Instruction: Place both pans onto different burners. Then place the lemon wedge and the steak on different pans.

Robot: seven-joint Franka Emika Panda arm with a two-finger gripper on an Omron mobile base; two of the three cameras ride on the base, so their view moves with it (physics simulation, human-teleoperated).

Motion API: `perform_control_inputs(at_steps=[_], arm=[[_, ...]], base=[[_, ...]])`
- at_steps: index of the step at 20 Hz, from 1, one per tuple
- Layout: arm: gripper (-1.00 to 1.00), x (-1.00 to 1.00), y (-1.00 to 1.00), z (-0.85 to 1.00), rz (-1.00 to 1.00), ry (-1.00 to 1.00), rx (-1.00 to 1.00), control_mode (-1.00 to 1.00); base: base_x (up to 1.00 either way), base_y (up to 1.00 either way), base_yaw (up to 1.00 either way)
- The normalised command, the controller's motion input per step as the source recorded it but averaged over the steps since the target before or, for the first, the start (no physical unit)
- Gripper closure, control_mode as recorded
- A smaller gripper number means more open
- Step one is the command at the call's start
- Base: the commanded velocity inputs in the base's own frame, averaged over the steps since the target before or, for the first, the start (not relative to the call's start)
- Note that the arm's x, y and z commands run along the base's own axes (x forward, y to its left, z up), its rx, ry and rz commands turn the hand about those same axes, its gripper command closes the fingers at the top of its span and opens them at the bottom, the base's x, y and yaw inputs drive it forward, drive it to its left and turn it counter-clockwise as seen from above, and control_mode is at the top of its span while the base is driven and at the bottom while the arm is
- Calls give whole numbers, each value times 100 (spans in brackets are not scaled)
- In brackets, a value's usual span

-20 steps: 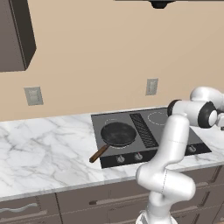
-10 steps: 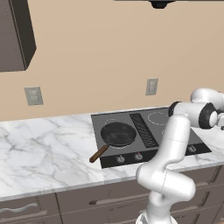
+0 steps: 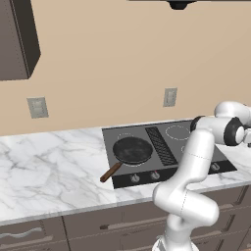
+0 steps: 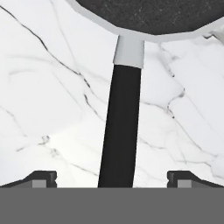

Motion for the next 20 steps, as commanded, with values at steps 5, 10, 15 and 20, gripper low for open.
perform_control_inputs(at_steps=[5, 10, 15, 20], arm=[[-100, 1, -4, -20, 0, 0, 0, -100], [-100, 0, -3, -15, 0, 0, 0, -100], [100, 0, -1, -9, 0, 0, 0, -100], [100, 0, 0, 0, 0, 0, 0, -100]], base=[[0, 0, 0], [0, 0, 0], [0, 0, 0], [0, 0, 0]])
